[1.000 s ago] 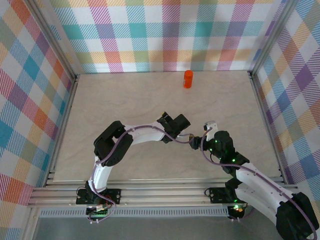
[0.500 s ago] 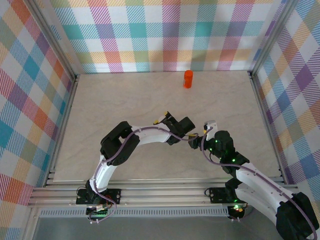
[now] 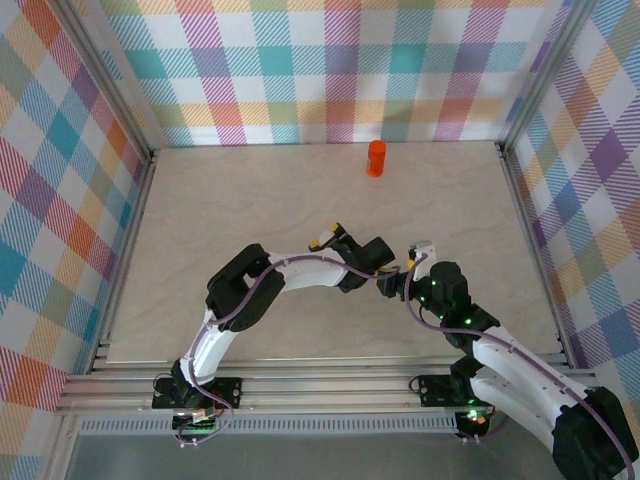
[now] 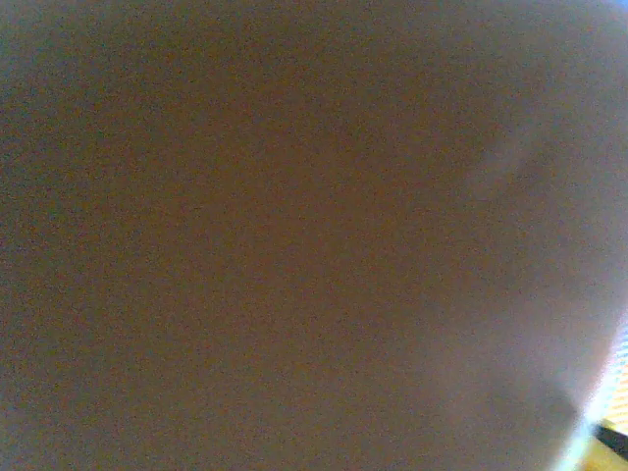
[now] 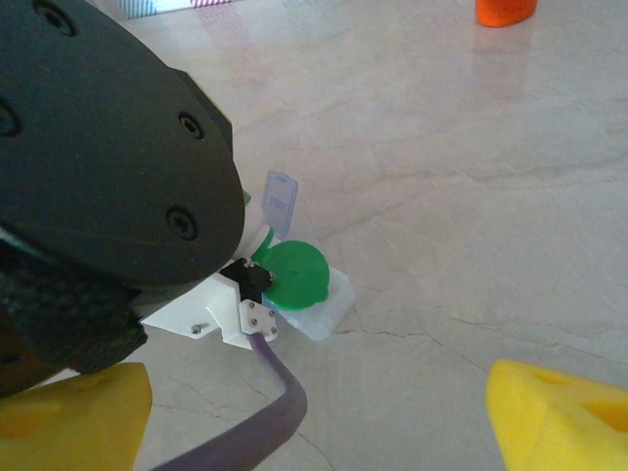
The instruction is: Sort the pills into containers
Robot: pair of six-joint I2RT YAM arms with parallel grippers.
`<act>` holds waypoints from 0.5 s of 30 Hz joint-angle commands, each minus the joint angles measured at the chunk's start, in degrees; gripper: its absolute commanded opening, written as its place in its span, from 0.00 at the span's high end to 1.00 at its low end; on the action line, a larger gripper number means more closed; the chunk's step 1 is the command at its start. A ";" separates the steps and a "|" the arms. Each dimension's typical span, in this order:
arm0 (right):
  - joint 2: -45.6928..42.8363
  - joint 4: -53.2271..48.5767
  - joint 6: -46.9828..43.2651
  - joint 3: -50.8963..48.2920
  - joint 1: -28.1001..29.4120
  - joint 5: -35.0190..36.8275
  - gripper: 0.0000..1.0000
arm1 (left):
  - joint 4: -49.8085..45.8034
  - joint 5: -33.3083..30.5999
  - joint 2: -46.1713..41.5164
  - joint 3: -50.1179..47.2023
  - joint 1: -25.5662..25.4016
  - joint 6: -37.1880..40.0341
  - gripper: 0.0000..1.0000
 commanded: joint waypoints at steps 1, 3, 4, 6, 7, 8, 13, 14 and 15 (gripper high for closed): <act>-0.76 3.92 1.79 0.51 0.14 0.09 0.13 | -5.47 1.03 6.54 -0.54 -2.82 -1.54 1.00; -0.65 4.05 1.92 0.45 0.15 0.05 0.13 | -7.04 -0.07 8.36 0.35 -3.04 -3.44 1.00; -0.64 4.01 1.99 0.45 0.14 0.05 0.13 | -7.22 -0.01 9.00 0.60 -3.45 -3.62 1.00; -0.66 3.99 1.98 0.45 0.14 -0.04 0.12 | -7.54 0.08 9.89 1.60 -4.29 -4.26 1.00; -0.65 4.06 1.97 0.45 0.10 0.00 0.13 | -8.12 0.52 10.14 2.29 -4.64 -5.00 1.00; -0.62 4.12 1.98 0.45 0.13 -0.11 0.12 | -9.47 1.10 10.40 3.33 -4.66 -6.42 1.00; -0.61 3.89 1.92 0.36 0.10 0.02 0.12 | -18.77 5.05 9.97 7.52 -3.03 -15.69 1.00; -0.59 3.95 1.91 0.36 0.12 0.04 0.12 | -20.89 6.27 9.80 8.62 -2.76 -18.07 1.00; -0.66 3.96 1.82 0.36 0.14 0.10 0.12 | -23.71 9.53 9.78 10.00 -2.40 -20.99 1.00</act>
